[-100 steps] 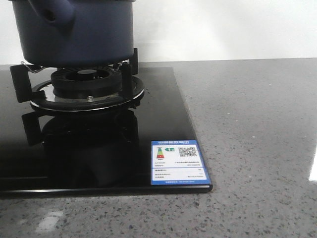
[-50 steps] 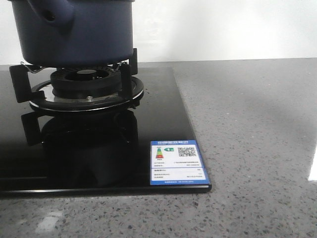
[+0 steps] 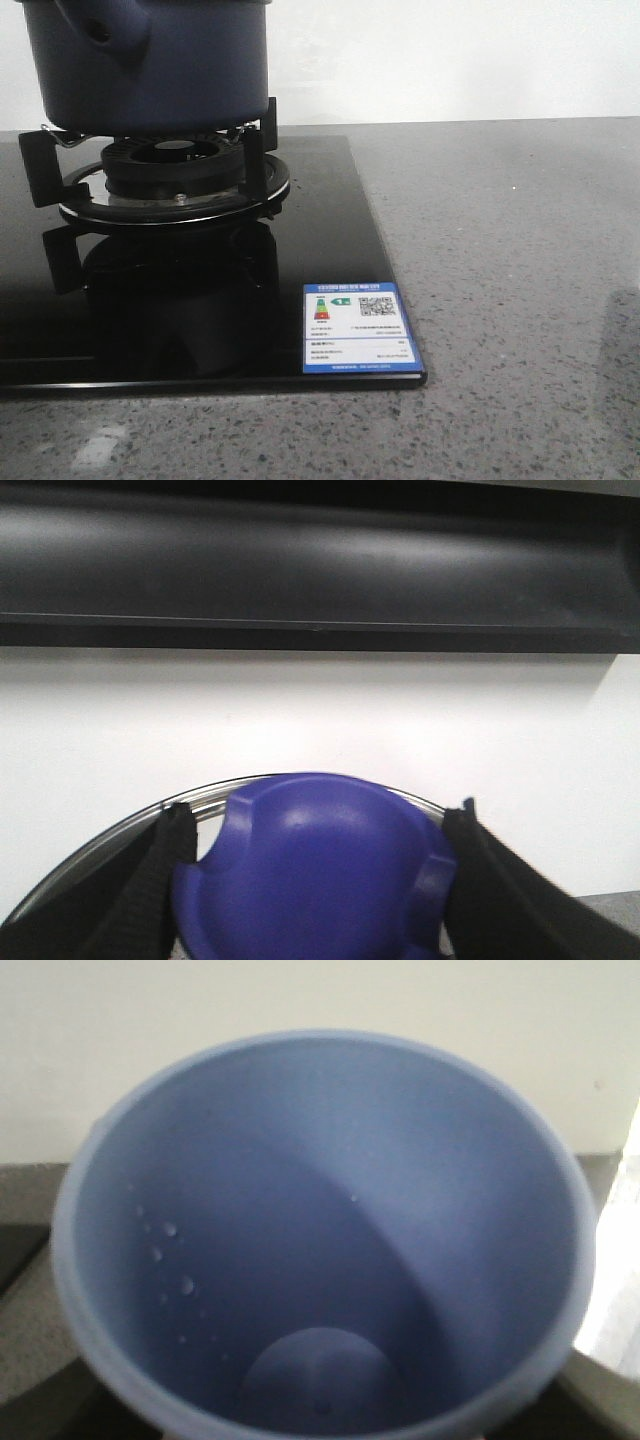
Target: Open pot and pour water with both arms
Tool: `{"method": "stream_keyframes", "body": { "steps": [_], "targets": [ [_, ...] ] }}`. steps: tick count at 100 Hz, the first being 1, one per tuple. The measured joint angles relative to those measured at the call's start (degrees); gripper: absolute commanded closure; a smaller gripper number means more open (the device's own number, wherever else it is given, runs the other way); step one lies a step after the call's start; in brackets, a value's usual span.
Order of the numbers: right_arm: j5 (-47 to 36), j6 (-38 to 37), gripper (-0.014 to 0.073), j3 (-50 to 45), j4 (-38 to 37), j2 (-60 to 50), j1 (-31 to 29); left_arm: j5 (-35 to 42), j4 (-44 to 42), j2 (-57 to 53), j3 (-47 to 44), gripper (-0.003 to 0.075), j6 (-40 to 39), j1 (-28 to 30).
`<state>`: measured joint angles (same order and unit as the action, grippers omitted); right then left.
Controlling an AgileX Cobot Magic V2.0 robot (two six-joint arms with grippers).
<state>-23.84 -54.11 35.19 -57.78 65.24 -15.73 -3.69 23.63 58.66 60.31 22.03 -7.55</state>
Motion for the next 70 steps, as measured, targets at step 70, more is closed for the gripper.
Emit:
{"method": "stream_keyframes", "body": {
  "steps": [70],
  "targets": [
    [-9.98, 9.48, 0.0254, -2.29, 0.92, 14.81, -0.77, -0.12, 0.00, 0.00, 0.00, 0.0364, 0.00, 0.00]
  ]
}}
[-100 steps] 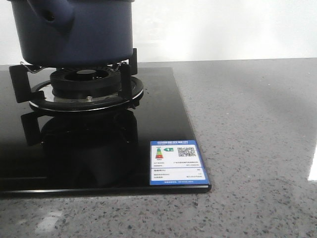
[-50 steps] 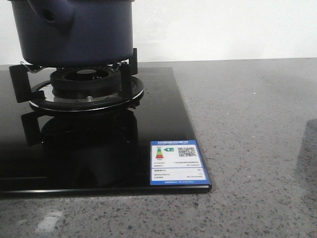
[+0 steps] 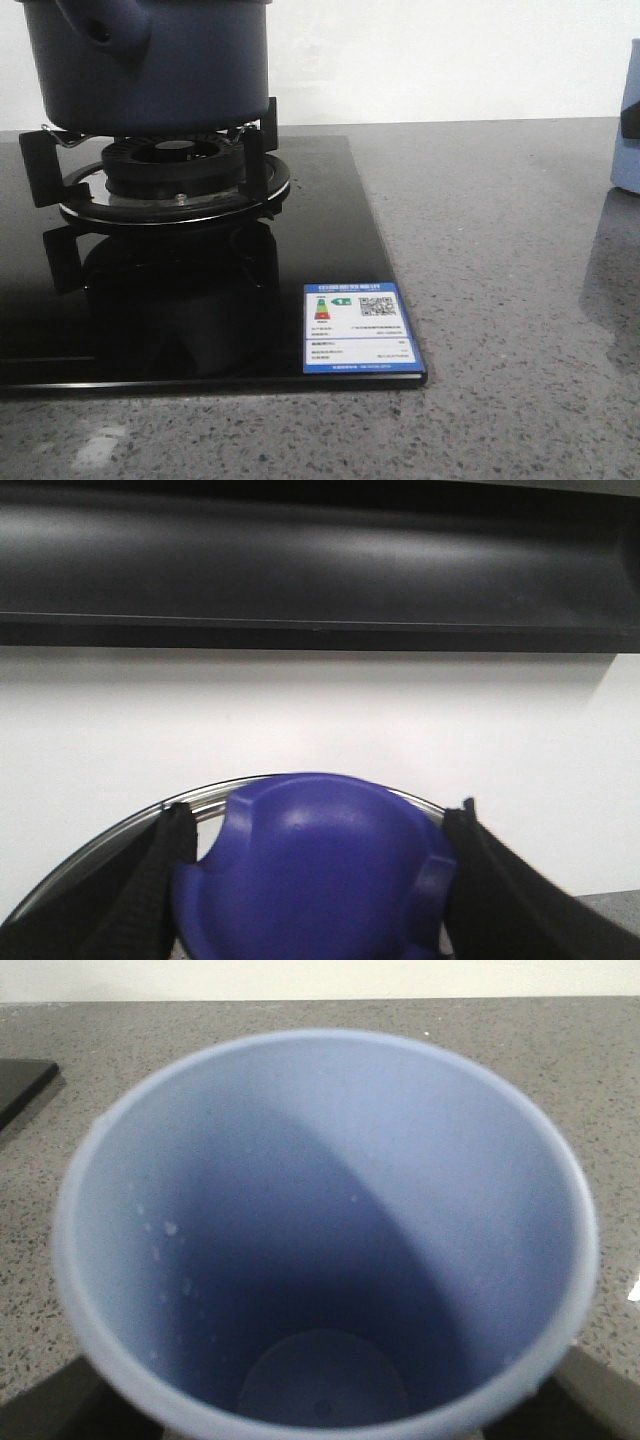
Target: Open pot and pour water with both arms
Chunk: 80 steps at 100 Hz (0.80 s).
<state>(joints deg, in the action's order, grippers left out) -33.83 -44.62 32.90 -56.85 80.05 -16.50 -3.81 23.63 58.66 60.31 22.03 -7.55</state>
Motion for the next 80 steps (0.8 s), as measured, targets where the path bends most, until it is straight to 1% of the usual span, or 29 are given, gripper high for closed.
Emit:
{"method": "stream_keyframes", "body": {
  "steps": [19, 26, 33, 40, 46, 52, 55, 67, 80],
  "targets": [
    [-0.12, 0.12, 0.0251, 0.00, 0.00, 0.00, 0.00, -0.12, 0.00, 0.00, 0.00, 0.0364, 0.00, 0.00],
    [-0.12, 0.24, 0.0238, 0.00, 0.00, 0.00, 0.00, -0.12, 0.00, 0.00, 0.00, 0.0364, 0.00, 0.00],
    [0.15, 0.33, 0.0190, 0.00, 0.00, 0.00, 0.00, -0.12, 0.00, 0.00, 0.00, 0.0364, 0.00, 0.00],
    [0.22, 0.33, 0.0110, 0.00, 0.09, 0.00, 0.00, -0.12, 0.00, 0.00, 0.00, 0.0364, 0.00, 0.00],
    [0.37, 0.33, 0.0013, 0.00, 0.21, 0.00, 0.00, -0.23, 0.00, 0.00, 0.00, 0.0364, 0.00, 0.00],
    [1.04, 0.33, -0.0043, 0.00, 0.21, -0.12, 0.00, -0.31, 0.00, 0.00, 0.00, 0.0364, 0.00, 0.00],
    [1.44, 0.33, -0.0056, 0.00, 0.21, -0.34, 0.00, -0.44, 0.00, 0.00, 0.00, 0.0363, 0.00, 0.00],
    [2.65, 0.33, -0.0052, -0.11, 0.21, -2.38, 0.00, -0.87, 0.00, 0.00, 0.00, 0.0364, 0.00, 0.00],
    [5.20, -1.58, -0.0052, -1.04, -0.70, -6.17, 0.00, -0.87, 0.00, 0.00, 0.00, 0.0363, 0.00, 0.00]
  ]
}}
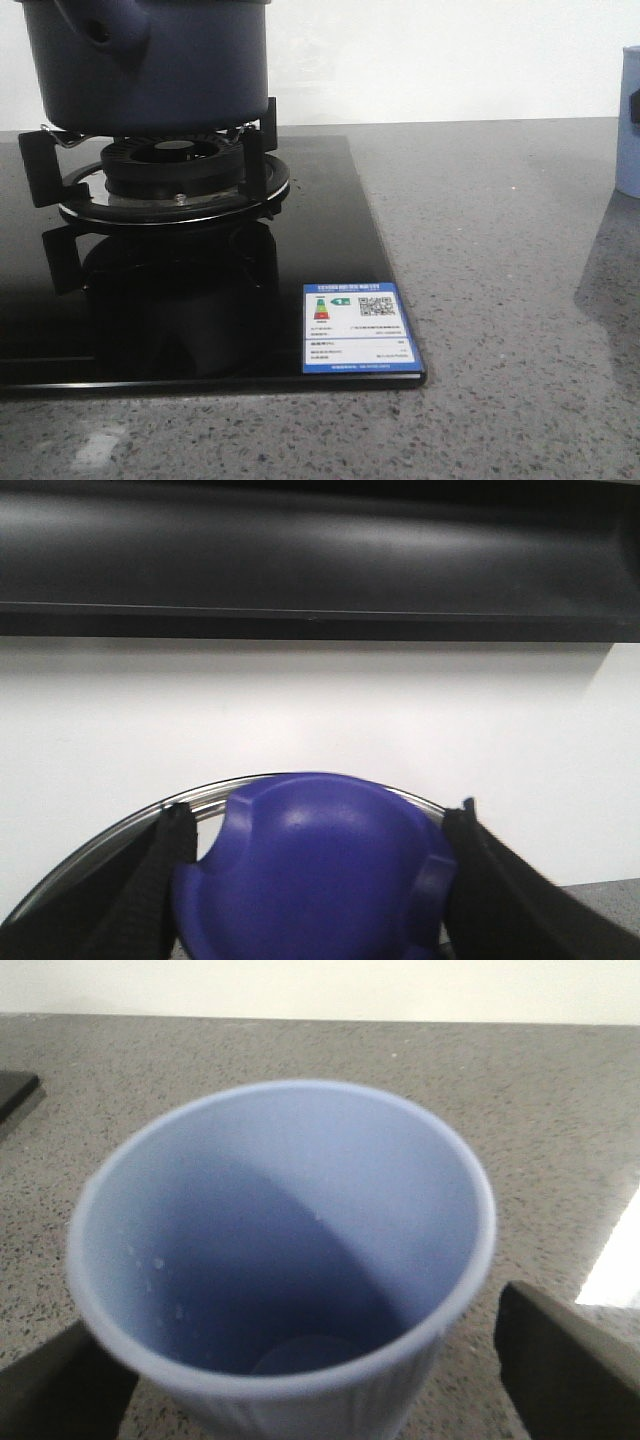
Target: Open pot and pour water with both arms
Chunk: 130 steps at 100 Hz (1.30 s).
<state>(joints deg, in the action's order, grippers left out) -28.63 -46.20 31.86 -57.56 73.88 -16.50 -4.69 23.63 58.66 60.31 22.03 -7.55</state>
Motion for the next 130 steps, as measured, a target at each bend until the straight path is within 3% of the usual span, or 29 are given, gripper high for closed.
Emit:
{"method": "stream_keyframes", "body": {
  "steps": [54, 77, 104, 130],
  "targets": [
    [4.24, -19.26, -0.0052, -13.09, -14.42, -24.30, 0.00, -0.03, 1.70, 0.00, 0.00, 0.0363, 0.00, -0.47],
    [4.47, -22.64, -0.0052, -16.04, -15.47, -33.67, 0.00, 0.32, 2.30, 2.77, 0.00, 0.0363, 0.00, -7.98],
    [3.07, -25.64, -0.0052, -16.04, -15.70, -36.34, 0.13, 4.69, 1.88, 11.62, 0.00, 0.0363, 0.00, -17.19],
    [2.12, -25.84, -0.0051, -16.04, -16.05, -36.45, 0.70, 9.50, -0.04, 18.04, 0.00, 0.0363, 0.00, -19.42]
  ]
}}
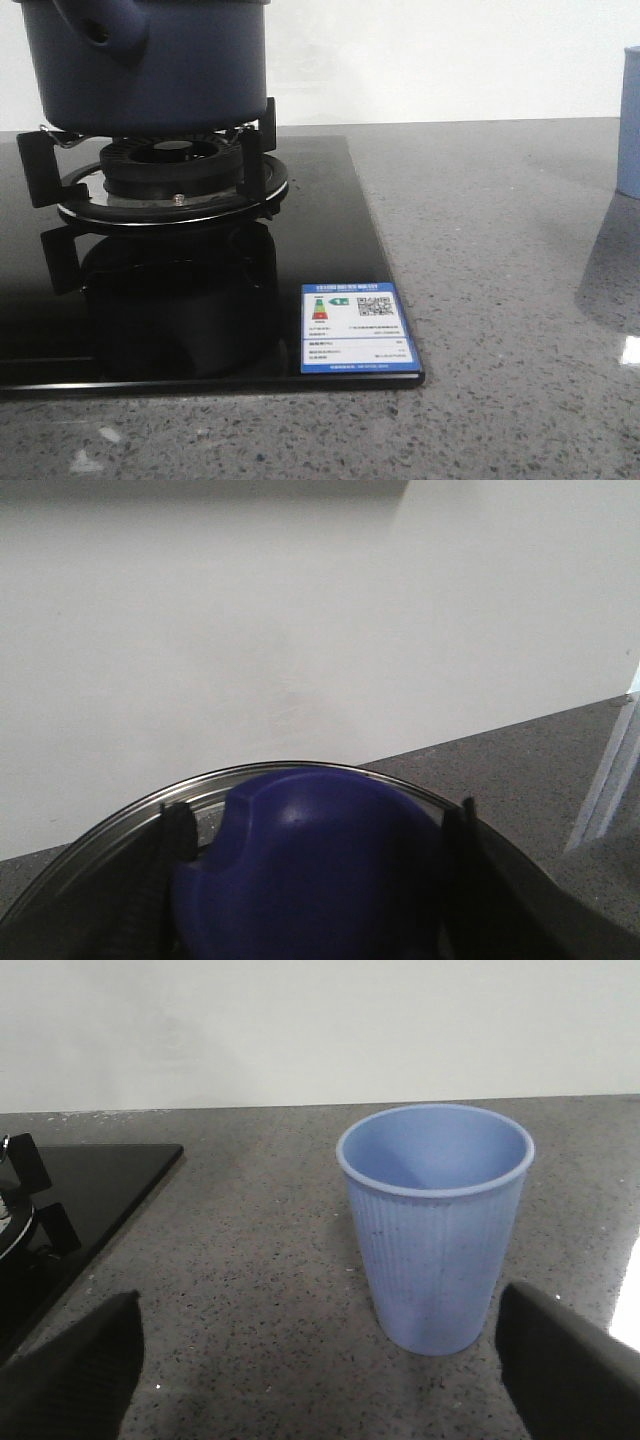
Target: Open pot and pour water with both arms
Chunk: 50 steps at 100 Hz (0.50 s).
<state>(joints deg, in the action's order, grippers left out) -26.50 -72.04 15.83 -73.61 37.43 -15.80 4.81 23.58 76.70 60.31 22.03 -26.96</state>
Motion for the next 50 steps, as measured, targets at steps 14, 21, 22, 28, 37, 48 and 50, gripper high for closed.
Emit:
{"method": "stream_keyframes", "body": {
  "steps": [14, 21, 22, 28, 37, 48, 50],
  "targets": [
    [-0.09, 0.00, -0.0051, 0.00, 0.00, 0.00, 0.00, 0.62, 0.00, 0.24, 0.00, 0.0363, 0.00, 0.00],
    [-0.09, -0.03, -0.0051, 0.00, 0.00, 0.00, 0.00, 0.62, 0.00, 0.36, 0.00, 0.0363, 0.00, 0.00],
    [-0.09, -0.03, -0.0051, 0.00, 0.00, 0.00, 0.00, 0.62, 0.00, 0.36, 0.00, 0.0363, 0.00, 0.00],
    [-0.09, -0.03, -0.0051, 0.00, -0.10, 0.00, 0.00, 0.41, 0.00, 0.60, 0.00, 0.0363, 0.00, 0.00],
    [-0.12, -0.03, -0.0051, 0.00, -0.10, 0.00, 0.00, 0.19, 0.00, 1.20, 0.00, 0.0363, 0.00, 0.00],
    [-0.22, -0.03, -0.0051, 0.00, -0.21, 0.00, 0.00, 0.06, 0.00, 2.05, 0.00, 0.0363, 0.00, 0.00],
    [-0.22, -0.03, -0.0051, 0.00, -0.21, 0.00, 0.03, 0.06, 0.00, 2.21, 0.00, 0.0363, 0.00, 0.00]
  ]
}}
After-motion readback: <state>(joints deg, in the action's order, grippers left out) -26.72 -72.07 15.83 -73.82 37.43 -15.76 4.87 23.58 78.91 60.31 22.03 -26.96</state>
